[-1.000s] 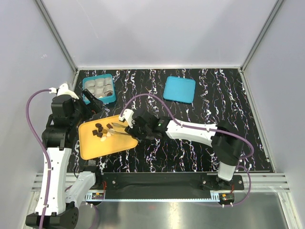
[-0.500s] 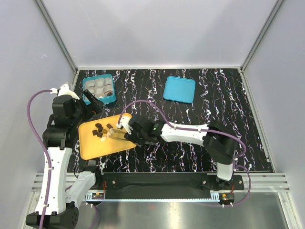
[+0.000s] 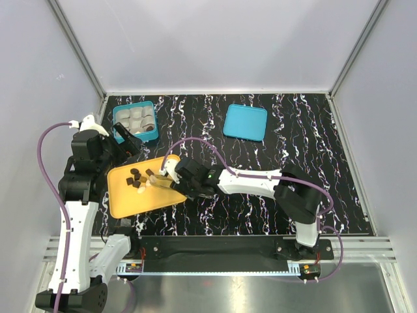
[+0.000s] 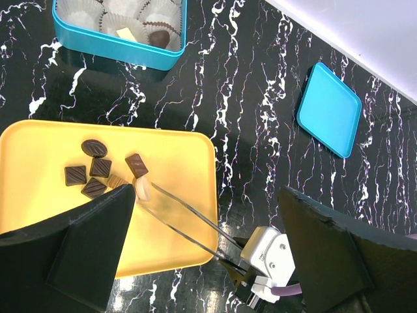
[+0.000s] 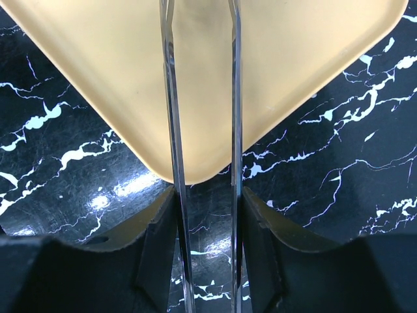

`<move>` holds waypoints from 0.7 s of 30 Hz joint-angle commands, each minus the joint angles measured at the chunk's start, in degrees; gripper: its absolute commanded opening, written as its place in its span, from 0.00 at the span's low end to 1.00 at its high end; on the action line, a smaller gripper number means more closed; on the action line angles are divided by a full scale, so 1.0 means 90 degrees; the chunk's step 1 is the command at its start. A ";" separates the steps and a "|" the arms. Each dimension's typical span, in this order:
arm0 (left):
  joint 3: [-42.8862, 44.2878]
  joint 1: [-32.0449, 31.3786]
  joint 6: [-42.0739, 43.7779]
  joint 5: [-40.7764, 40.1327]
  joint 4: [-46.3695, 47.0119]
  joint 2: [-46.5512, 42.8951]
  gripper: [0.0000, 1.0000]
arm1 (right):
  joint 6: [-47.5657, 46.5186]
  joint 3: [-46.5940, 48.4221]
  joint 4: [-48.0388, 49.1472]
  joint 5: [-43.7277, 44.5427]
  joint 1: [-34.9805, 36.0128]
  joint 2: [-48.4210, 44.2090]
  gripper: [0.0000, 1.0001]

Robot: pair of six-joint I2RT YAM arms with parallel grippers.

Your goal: Pack the chocolate

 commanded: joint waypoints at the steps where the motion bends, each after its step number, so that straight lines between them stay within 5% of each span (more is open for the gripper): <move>1: 0.0034 0.0033 -0.0068 0.0146 0.0304 -0.0094 0.99 | 0.0038 0.0370 0.0153 0.0176 0.0051 0.0002 0.48; 21: 0.0034 0.0033 -0.0087 0.0176 0.0333 -0.0113 0.99 | 0.0145 0.0644 -0.0003 0.0401 0.0149 0.0207 0.41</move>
